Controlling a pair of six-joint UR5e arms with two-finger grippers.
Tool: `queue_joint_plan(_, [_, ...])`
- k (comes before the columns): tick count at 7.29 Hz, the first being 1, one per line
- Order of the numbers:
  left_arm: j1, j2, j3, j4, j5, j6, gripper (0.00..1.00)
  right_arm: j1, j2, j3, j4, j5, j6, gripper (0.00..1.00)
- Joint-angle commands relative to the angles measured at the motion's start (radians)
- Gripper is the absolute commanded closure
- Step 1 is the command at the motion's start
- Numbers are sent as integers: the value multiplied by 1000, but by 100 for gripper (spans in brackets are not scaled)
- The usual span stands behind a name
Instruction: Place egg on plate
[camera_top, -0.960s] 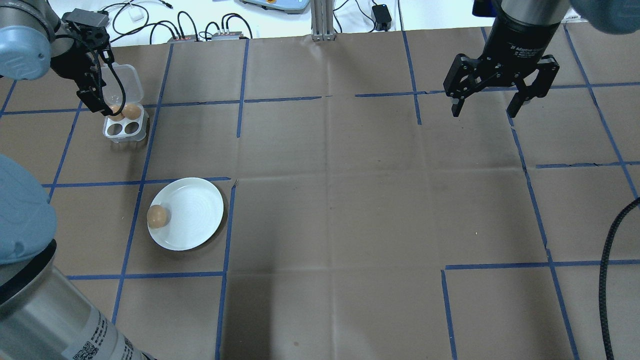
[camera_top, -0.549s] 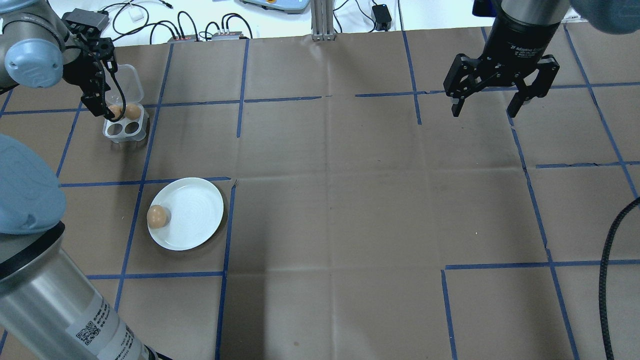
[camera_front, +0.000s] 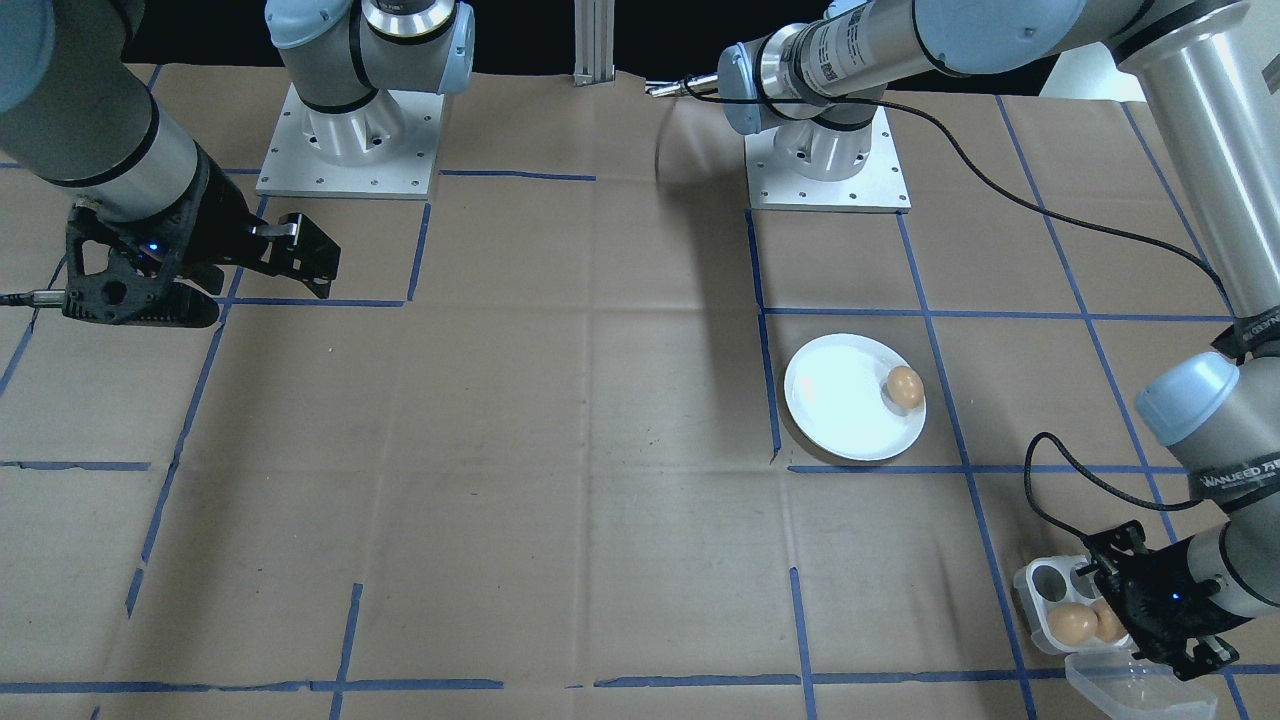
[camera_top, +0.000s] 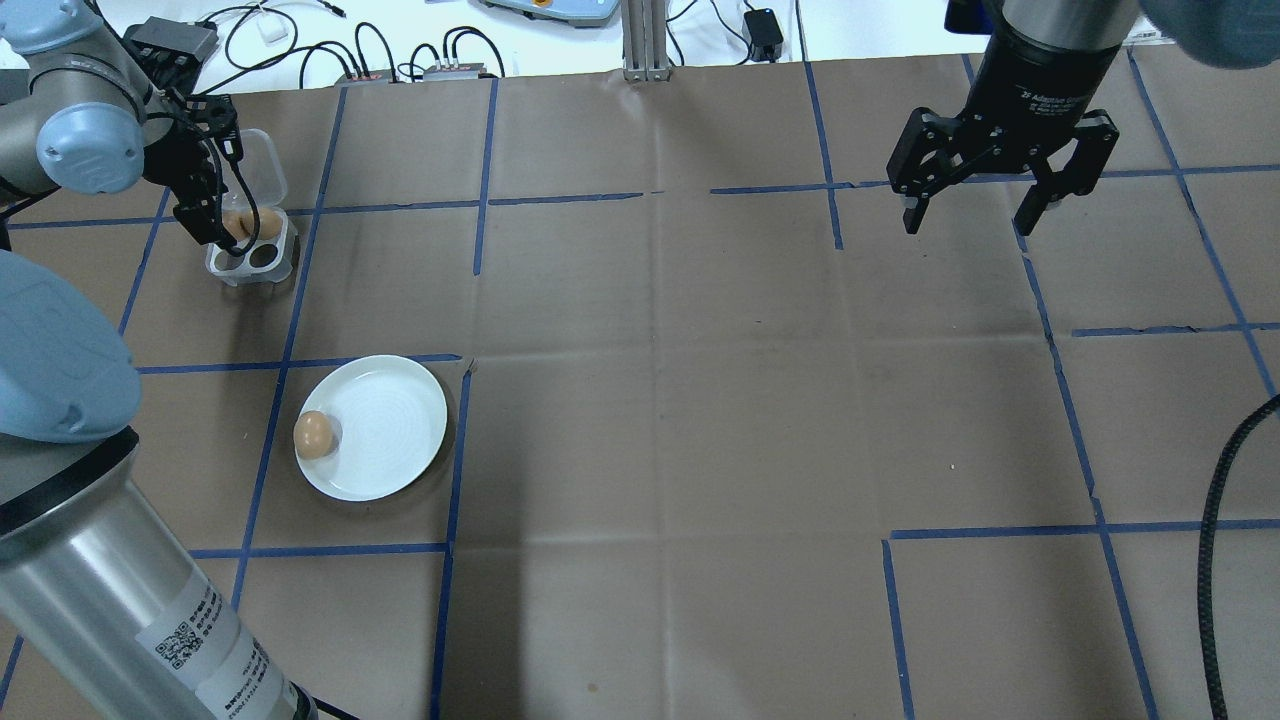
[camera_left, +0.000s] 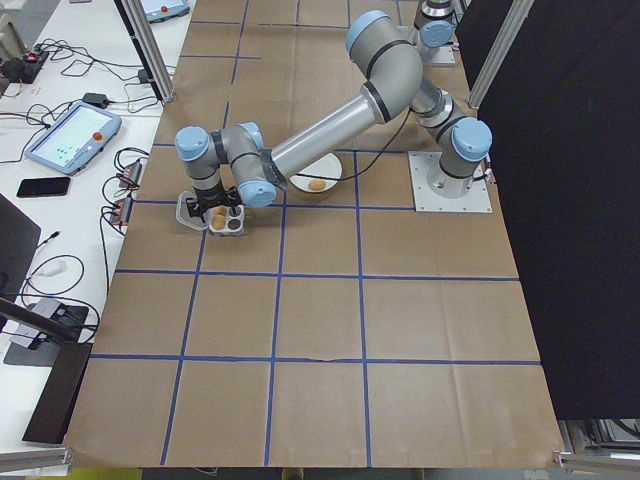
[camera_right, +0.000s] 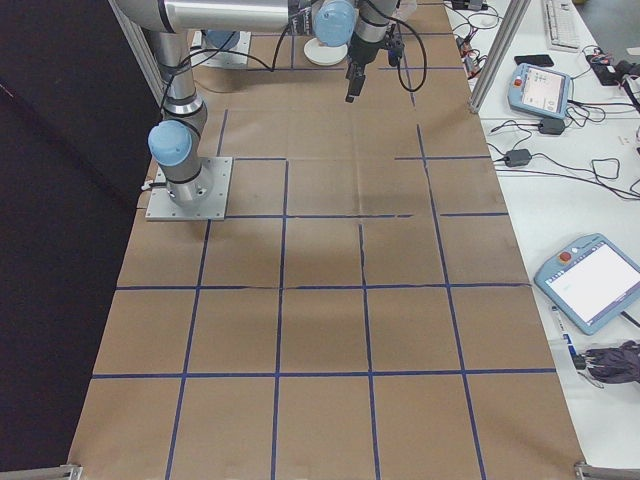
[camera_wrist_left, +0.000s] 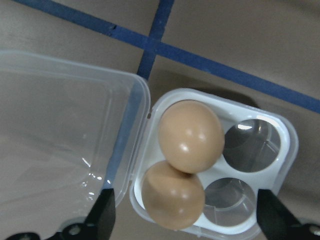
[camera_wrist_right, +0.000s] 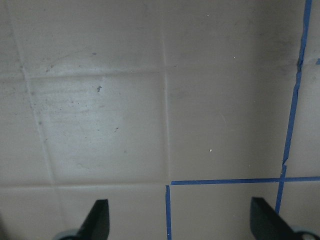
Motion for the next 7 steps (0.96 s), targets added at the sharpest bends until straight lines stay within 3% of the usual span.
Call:
queue_joint_plan(1, [1, -6, -6, 6, 1, -1, 9, 0, 0, 0, 0, 1, 0, 0])
queue_joint_plan(4, [1, -6, -14, 39, 1, -3, 22, 0, 0, 0, 0, 1, 0, 0])
queue_joint_plan(7, [-1, -6, -17, 52, 4, -10, 52, 0, 0, 0, 0, 1, 0, 0])
